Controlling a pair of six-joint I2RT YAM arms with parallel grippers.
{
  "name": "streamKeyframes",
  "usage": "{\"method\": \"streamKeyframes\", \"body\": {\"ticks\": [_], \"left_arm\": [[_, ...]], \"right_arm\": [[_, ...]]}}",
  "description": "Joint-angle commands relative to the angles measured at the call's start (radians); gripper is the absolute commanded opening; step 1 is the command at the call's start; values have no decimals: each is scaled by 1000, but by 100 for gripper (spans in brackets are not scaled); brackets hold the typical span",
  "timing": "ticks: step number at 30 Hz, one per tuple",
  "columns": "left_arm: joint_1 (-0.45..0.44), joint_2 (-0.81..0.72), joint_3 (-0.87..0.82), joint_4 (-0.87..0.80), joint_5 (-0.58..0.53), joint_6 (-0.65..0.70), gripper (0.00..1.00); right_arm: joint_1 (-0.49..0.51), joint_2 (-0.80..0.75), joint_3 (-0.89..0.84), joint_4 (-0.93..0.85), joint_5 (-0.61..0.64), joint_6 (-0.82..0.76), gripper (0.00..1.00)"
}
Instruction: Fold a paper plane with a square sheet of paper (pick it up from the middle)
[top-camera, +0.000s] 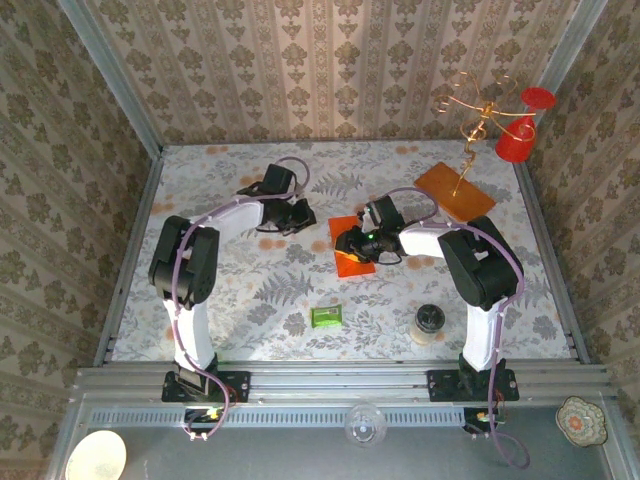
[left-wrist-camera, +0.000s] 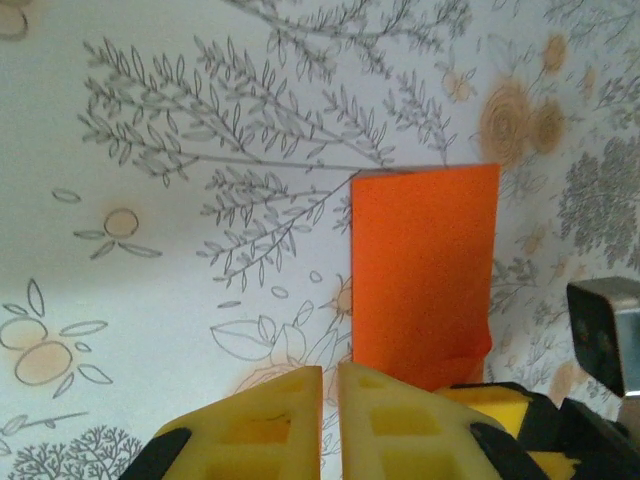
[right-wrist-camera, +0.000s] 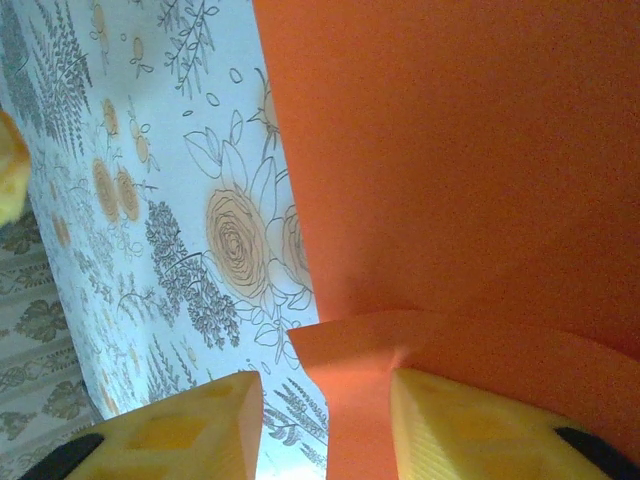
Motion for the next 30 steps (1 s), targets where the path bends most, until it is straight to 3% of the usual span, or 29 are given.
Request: {"method": "streamKeyframes", "body": {"ticks": [1,8,11,30], "left_arm": [[-21,-20,-17,-1,25,-2,13],[-74,1,-28,31,60,-23,5],[-102,18,-25,39,73,-31,1],[-178,105,13,-13,34,-23,0]], "right_arm": [[-6,36,-33,-57,48,-9,35],[-12,53,-45,-73,64,-13,11],[-12,57,-46,-82,72,-13,6],[-15,60,-43,-101,87,-16,1]]}}
